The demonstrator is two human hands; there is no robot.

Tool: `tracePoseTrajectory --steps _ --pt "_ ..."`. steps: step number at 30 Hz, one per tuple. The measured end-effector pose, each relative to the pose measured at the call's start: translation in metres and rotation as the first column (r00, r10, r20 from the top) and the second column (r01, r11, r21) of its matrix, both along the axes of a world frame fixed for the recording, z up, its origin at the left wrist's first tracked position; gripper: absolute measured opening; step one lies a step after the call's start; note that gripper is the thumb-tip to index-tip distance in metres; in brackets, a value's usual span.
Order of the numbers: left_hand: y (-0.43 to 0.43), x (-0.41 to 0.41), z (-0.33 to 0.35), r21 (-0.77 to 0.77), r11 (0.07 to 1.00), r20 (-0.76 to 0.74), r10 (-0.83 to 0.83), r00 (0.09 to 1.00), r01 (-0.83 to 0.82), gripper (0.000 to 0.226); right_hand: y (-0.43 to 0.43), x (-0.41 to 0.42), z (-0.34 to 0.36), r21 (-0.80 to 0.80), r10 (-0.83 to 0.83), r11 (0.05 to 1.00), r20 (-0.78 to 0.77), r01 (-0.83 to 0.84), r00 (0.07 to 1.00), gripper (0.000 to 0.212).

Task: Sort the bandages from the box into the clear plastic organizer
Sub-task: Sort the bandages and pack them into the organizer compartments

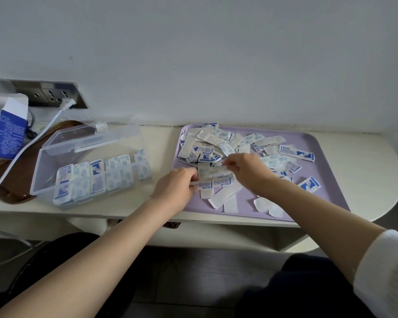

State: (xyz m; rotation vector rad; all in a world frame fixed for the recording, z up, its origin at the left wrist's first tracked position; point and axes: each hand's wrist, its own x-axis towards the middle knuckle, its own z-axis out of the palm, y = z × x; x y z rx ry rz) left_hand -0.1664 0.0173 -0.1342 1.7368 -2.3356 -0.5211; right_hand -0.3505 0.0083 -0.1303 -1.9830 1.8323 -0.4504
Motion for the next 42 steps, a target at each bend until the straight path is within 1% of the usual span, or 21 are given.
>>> tracePoseTrajectory --steps 2,4,6,8,10,12,13,15,17,18,20,24,26,28,30,33,35,37,39,40,42 --pt "0.0 0.0 -0.001 0.012 1.0 -0.015 0.001 1.0 -0.001 0.015 0.003 0.006 -0.001 0.059 0.067 0.996 0.027 -0.068 0.997 0.027" --pt "-0.001 0.0 -0.001 0.035 0.999 -0.054 0.018 0.998 -0.016 0.026 0.004 0.011 0.003 0.097 0.047 0.994 0.09 -0.056 0.995 0.031" --pt "-0.002 -0.001 -0.001 0.049 0.998 -0.063 0.027 0.998 -0.024 0.038 0.006 0.014 0.009 0.128 0.021 0.991 0.156 -0.041 0.987 0.034" --pt "-0.004 0.0 -0.002 0.064 0.998 -0.058 0.017 0.998 -0.013 0.043 0.008 0.016 0.014 0.162 0.038 0.985 0.163 -0.065 0.986 0.043" --pt "-0.005 0.0 -0.003 0.061 0.998 -0.035 -0.001 0.999 0.003 0.034 0.011 0.018 0.015 0.185 0.071 0.978 0.159 -0.1 0.985 0.05" --pt "-0.006 0.0 -0.005 0.047 0.999 -0.006 -0.011 1.0 0.011 0.019 0.013 0.018 0.012 0.177 0.122 0.974 0.118 -0.142 0.985 0.037" --pt "-0.005 0.0 -0.006 0.04 0.999 0.001 -0.008 1.0 0.008 0.016 0.013 0.018 0.01 0.157 0.153 0.974 0.079 -0.164 0.985 0.029" --pt "-0.003 0.0 -0.008 -0.004 1.0 0.019 -0.005 1.0 0.005 0.018 0.013 0.017 0.006 0.114 0.188 0.976 -0.013 -0.185 0.982 0.025" --pt "-0.001 0.0 -0.009 -0.069 0.998 0.073 -0.007 0.997 0.012 0.023 0.013 0.018 0.002 0.061 0.167 0.985 -0.072 -0.163 0.983 0.025" --pt "0.0 0.0 -0.009 -0.089 0.996 0.099 -0.004 0.995 0.013 0.026 0.012 0.018 0.0 0.031 0.154 0.988 -0.074 -0.152 0.985 0.026" --pt "0.001 0.001 -0.012 -0.095 0.995 0.133 -0.001 0.991 0.014 0.03 0.01 0.021 -0.004 -0.006 0.125 0.992 -0.024 -0.125 0.992 0.028" --pt "0.006 -0.002 -0.018 -0.058 0.998 0.108 -0.034 0.994 0.04 0.027 0.015 0.034 -0.013 0.012 0.103 0.994 0.099 -0.105 0.99 0.043" --pt "0.007 -0.006 -0.022 -0.068 0.996 0.126 -0.054 0.991 0.063 0.028 0.019 0.044 -0.016 0.029 0.117 0.992 0.162 -0.124 0.98 0.048" --pt "0.007 -0.007 -0.028 -0.084 0.995 0.104 -0.049 0.993 0.058 0.028 0.022 0.051 -0.02 0.032 0.133 0.989 0.196 -0.142 0.972 0.05" --pt "0.007 -0.008 -0.031 -0.08 0.997 0.063 -0.018 0.998 0.023 0.027 0.022 0.052 -0.022 0.019 0.131 0.991 0.176 -0.136 0.976 0.043" --pt "0.008 -0.004 -0.027 -0.078 0.997 0.084 0.004 0.996 0.003 0.022 0.019 0.046 -0.021 0.004 0.12 0.993 0.091 -0.121 0.989 0.025" --pt "0.008 0.002 -0.022 -0.127 0.991 0.141 -0.021 0.99 0.039 0.018 0.017 0.04 -0.018 -0.007 0.104 0.995 0.062 -0.104 0.993 0.019" --pt "0.007 0.009 -0.017 -0.143 0.986 0.161 -0.058 0.985 0.082 0.016 0.017 0.037 -0.016 -0.008 0.08 0.997 0.065 -0.079 0.995 0.017" --pt "0.008 0.013 -0.013 -0.114 0.989 0.13 -0.076 0.989 0.091 0.013 0.017 0.037 -0.016 0.01 0.086 0.996 0.068 -0.087 0.994 0.023" --pt "0.008 0.014 -0.013 -0.101 0.991 0.102 -0.076 0.992 0.087 0.011 0.018 0.039 -0.018 0.026 0.107 0.994 0.058 -0.109 0.993 0.029" --pt "0.007 0.016 -0.014 -0.081 0.992 0.078 -0.094 0.993 0.101 0.009 0.023 0.044 -0.018 0.066 0.167 0.984 0.024 -0.168 0.986 0.048"
